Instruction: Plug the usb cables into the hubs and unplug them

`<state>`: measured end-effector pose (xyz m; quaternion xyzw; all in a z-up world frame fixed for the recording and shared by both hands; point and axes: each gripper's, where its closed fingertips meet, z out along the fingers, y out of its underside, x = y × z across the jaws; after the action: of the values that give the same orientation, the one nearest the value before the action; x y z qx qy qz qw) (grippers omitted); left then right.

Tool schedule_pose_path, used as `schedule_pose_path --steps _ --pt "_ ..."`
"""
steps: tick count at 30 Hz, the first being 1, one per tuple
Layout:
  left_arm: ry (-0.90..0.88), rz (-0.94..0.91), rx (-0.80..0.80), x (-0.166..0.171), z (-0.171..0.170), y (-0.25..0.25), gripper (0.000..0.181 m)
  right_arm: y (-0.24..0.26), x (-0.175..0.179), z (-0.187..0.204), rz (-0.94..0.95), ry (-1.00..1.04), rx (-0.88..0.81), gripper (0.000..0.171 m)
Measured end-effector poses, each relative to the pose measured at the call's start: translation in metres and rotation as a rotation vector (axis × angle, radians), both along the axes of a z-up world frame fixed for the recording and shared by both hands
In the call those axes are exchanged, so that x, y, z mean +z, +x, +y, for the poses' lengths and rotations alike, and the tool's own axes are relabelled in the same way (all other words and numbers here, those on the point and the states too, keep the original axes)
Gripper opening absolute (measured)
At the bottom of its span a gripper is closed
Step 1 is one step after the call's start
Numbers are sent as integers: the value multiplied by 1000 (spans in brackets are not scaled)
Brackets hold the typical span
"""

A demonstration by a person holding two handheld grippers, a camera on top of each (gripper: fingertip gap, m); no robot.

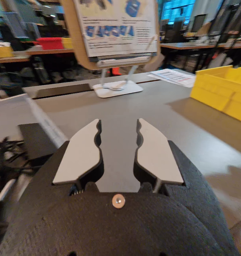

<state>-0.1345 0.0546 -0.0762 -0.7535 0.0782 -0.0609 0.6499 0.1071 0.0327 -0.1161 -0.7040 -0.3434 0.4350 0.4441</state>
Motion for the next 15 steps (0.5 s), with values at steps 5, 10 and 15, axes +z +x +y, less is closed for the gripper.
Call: schedule_pose_path --steps 5,10,15 --pt "79 261 166 11 -6 -31 48 6 1 12 55 -65 -33 22" --pt "20 345 272 -9 3 -54 88 9 -2 17 65 -94 -47 22" --pt "-154 267 313 -41 8 -81 84 7 -7 14 61 -134 -19 23"
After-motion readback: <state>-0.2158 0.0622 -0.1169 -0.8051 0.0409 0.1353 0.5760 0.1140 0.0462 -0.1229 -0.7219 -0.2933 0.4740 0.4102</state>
